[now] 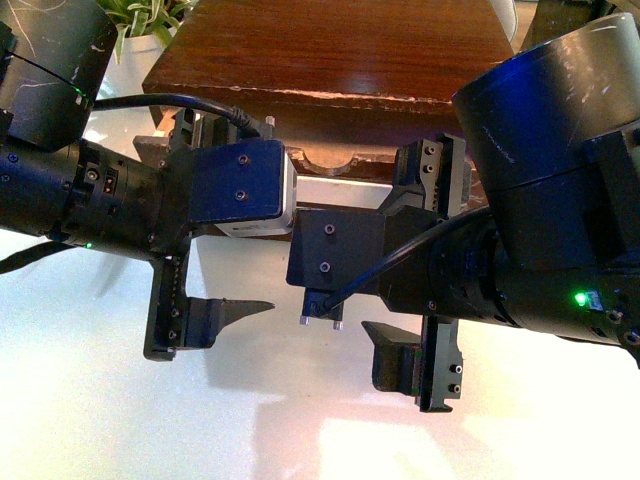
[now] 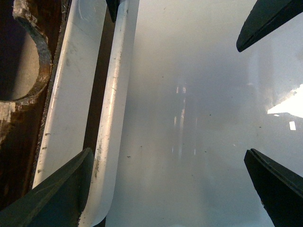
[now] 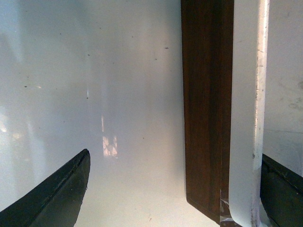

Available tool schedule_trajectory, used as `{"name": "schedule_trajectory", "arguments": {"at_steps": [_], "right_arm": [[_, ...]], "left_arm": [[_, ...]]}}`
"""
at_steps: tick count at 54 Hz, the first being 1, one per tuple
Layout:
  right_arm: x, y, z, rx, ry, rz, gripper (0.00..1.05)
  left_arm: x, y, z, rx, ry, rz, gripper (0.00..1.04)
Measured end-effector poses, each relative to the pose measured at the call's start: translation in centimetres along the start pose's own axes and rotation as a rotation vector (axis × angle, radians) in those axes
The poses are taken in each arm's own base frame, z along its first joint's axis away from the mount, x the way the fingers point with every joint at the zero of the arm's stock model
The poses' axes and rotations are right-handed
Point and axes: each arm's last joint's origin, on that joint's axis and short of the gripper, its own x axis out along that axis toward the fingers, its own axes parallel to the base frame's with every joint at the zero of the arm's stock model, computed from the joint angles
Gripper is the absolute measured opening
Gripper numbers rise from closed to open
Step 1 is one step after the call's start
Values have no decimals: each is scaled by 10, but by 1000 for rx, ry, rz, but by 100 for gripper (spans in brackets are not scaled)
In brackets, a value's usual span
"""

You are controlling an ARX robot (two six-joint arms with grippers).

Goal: Open drawer

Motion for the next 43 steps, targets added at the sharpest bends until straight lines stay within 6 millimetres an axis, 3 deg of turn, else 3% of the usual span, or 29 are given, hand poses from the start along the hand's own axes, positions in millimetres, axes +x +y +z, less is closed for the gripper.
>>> {"name": "schedule_trajectory", "arguments": {"at_steps": [43], "right_arm": [[-5,9,4,-10,-10,31,96]], "left_arm": [[-6,-9,2,3,-1,-18,96]]}}
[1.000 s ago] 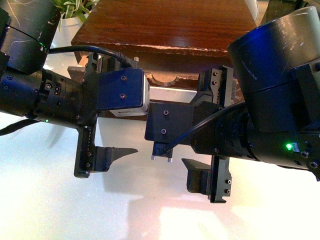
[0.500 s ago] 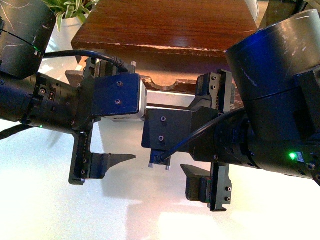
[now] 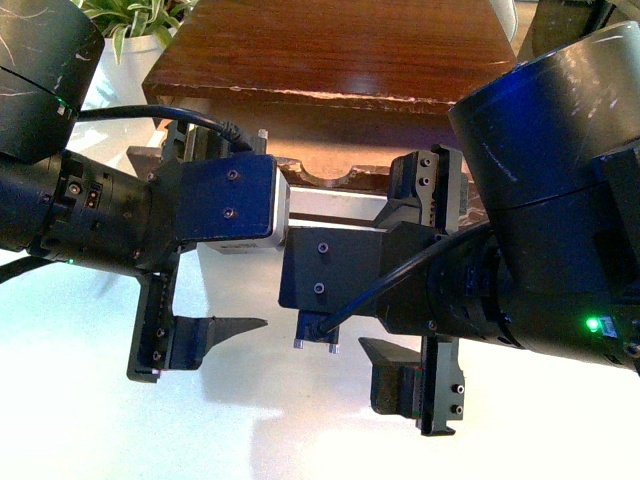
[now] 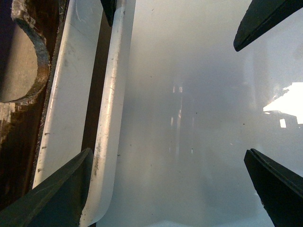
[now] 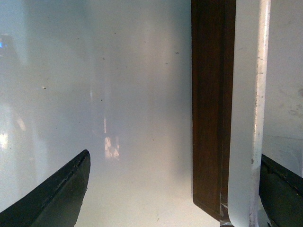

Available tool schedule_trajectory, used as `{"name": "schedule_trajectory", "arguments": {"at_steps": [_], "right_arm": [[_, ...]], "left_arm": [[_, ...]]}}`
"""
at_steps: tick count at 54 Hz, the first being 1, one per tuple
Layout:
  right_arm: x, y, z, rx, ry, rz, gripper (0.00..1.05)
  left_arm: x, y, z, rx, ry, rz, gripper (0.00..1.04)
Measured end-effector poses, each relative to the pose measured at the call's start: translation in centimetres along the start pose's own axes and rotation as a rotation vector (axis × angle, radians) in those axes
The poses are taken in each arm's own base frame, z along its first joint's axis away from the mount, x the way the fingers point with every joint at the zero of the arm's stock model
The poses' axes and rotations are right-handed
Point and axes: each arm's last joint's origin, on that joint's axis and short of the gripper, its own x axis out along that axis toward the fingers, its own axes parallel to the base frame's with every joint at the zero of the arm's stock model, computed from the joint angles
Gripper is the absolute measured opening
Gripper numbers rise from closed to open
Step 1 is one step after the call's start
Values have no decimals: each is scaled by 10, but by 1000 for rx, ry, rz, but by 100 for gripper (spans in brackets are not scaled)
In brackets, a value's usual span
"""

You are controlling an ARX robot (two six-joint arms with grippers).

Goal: Open drawer

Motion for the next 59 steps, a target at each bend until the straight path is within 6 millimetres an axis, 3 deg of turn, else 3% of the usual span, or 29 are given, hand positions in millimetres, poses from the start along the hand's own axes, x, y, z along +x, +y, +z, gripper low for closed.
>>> {"name": "schedule_trajectory", "arguments": {"at_steps": [45,59], "right_arm": [[-2,1,3,22,-28,-45,96],[-14,-1,4,51,-56,-62,96]], "left_arm": [[-8,-3,5,15,-10,21,96],[-17,-2,12,23,-40,35,96]]}}
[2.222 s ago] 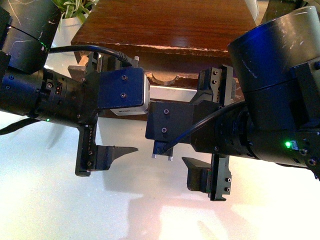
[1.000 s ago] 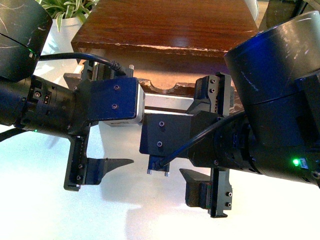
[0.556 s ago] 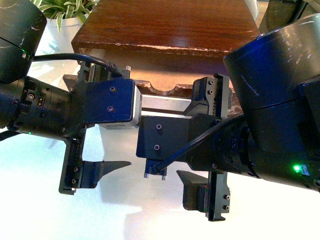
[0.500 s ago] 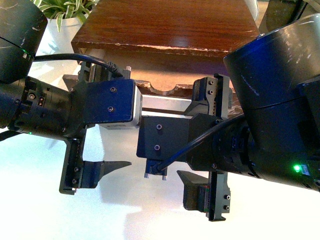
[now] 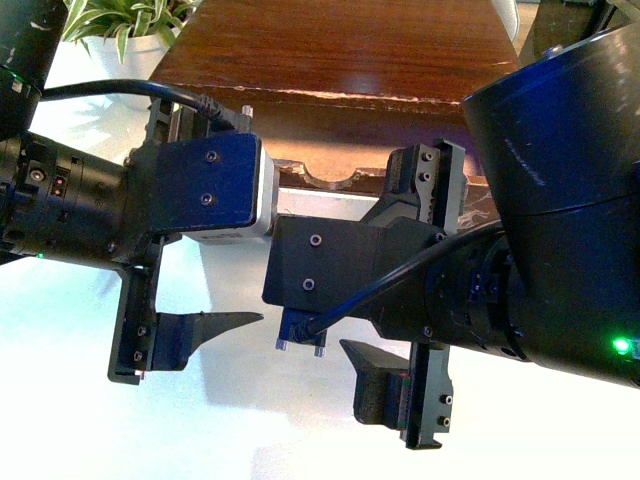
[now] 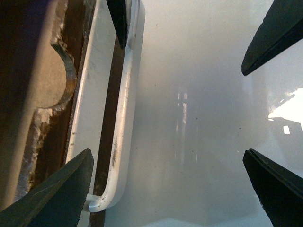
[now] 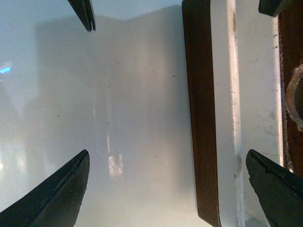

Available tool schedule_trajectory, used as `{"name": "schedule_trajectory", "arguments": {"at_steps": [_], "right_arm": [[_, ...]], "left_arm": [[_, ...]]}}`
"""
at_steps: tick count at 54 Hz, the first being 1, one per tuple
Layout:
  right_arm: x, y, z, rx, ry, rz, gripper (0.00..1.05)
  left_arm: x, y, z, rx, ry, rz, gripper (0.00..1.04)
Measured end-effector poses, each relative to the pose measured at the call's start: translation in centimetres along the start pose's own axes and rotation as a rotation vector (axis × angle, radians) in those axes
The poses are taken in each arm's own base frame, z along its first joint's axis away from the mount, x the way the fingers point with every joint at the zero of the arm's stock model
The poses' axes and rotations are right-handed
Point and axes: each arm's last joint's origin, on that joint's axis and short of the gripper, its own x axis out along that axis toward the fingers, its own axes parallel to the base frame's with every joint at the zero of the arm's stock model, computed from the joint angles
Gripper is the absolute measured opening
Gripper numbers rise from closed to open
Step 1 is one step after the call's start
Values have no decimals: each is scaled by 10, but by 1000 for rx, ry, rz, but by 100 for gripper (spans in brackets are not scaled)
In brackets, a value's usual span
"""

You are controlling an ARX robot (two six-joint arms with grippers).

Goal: Open drawer

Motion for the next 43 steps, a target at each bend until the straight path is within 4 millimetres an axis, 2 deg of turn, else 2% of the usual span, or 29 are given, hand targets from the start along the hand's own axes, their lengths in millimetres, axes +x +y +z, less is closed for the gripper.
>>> {"name": "schedule_trajectory", "arguments": {"at_steps": [17,30,43], "right_arm": [[-17,-15,1,2,-32,-67,96],[-39,-32,-4,-24,-58,-134,96],[-63,-47,-12,5,-48,-220,96]], "left_arm": [[-13,8,13,-7,-43,33,96],[-26,14,23,-33,-68,64,96],[-42,22,24,-87,-76,119,96]]}}
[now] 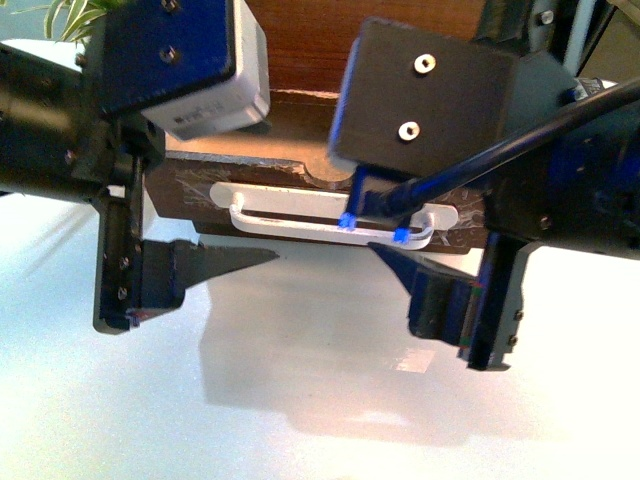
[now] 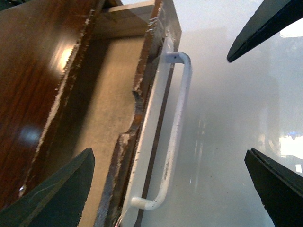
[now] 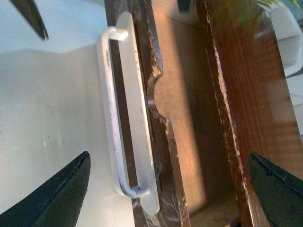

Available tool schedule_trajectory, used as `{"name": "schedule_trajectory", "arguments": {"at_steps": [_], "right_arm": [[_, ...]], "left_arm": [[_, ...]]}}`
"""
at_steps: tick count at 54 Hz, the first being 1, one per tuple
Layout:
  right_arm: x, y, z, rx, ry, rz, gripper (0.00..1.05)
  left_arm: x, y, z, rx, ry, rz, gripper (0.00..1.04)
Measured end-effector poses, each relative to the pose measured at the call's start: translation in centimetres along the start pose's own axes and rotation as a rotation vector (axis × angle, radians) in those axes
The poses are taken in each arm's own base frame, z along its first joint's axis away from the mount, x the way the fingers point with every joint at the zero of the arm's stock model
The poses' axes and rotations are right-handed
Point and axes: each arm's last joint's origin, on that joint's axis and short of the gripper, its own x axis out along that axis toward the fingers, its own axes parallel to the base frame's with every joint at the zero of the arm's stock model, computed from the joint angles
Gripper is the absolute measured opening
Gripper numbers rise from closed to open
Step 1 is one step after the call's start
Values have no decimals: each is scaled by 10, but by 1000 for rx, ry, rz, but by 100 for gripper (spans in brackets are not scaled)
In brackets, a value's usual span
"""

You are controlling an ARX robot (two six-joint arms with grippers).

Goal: Open drawer

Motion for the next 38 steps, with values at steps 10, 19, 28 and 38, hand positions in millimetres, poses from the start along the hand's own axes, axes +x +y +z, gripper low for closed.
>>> {"name": "schedule_trajectory", "arguments": {"at_steps": [10,19,28,38], "right_arm": [[-21,-5,-5,62,9,-38,96],[-34,-13,-15,146,56,-117,96],[-53,-23,-27,284,128,-251,96],[-89,-40,-32,525,154,-489,96]], "left_arm": [[-20,11,9,-105,-45,60,96],[-33,18,5,-213,-55,111,96],[-56,35,-3,-358,-76,245,96],[-98,54,-8,-610,-134,466,96]]}}
